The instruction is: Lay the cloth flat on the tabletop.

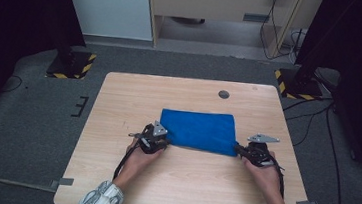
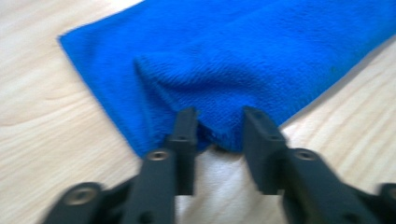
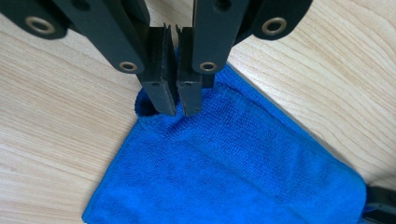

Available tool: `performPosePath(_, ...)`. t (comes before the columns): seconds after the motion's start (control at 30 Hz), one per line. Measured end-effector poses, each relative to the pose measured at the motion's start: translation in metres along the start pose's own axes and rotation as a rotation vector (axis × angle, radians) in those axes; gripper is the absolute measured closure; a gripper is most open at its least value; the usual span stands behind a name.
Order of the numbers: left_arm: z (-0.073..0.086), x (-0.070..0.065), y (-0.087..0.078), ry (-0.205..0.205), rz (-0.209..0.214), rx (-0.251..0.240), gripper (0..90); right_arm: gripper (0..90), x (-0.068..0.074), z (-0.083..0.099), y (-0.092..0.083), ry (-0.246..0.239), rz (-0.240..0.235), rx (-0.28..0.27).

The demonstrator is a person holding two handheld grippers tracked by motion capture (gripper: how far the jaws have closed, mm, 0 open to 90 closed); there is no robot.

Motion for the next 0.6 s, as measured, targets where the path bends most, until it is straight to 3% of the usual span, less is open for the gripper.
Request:
performPosePath(0.13,-0.003,0.001,-0.005,0.004,0.017,-0.018,84.9,86.5,0.002,-0.001,-0.002,0.001,-0.006,-0.006)
performPosePath(0.6,-0.005,0.003,-0.031,-0.026,0.047,-0.069,86.5,86.1,0.006,-0.003,-0.017,0.003,-0.024,-0.041)
Point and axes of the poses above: each handheld gripper's, and its own axes: y roughly forward along the jaws, z roughly out of its underside, x roughly to its left, the point moved 2 cm from there along y, roughly forward along the jaws, and after that the axes turned 9 degrees about y, right-handed, at the moved point
